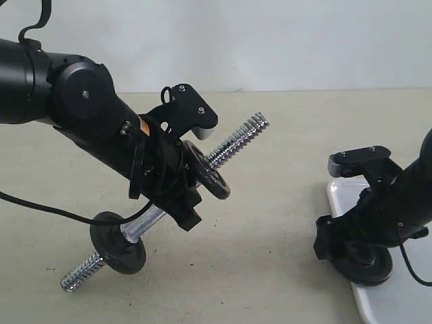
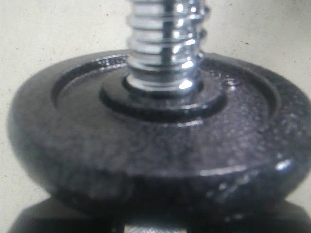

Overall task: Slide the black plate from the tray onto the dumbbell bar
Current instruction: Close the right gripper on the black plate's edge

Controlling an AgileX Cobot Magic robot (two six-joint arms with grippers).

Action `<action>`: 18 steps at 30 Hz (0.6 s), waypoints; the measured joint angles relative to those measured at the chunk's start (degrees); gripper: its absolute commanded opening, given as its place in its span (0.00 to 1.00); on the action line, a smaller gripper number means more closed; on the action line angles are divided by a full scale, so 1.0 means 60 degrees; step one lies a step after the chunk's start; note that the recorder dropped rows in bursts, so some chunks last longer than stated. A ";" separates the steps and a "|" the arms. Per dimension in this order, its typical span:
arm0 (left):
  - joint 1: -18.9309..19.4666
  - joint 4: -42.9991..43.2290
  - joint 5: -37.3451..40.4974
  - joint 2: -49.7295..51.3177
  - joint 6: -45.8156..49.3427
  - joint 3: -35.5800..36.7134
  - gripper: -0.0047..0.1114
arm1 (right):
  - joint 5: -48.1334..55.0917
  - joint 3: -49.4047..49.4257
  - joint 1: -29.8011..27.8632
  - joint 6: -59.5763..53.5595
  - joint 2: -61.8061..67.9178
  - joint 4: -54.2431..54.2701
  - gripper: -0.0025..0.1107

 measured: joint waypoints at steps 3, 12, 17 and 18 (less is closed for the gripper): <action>0.0000 0.0000 0.0000 0.0000 0.0000 0.0000 0.08 | 0.0134 -0.0038 0.0000 0.0000 0.0000 -0.0034 0.95; 0.0000 0.0000 0.0000 0.0000 0.0000 0.0000 0.08 | 0.0595 -0.0059 0.0000 0.0125 -0.0017 -0.0108 0.95; 0.0000 0.0000 0.0000 0.0000 0.0000 0.0000 0.08 | 0.0694 -0.0082 0.0000 0.0147 -0.0036 -0.0108 0.95; 0.0000 0.0000 0.0000 0.0000 0.0000 0.0000 0.08 | 0.0697 -0.0080 0.0000 0.0162 -0.0036 -0.0108 0.95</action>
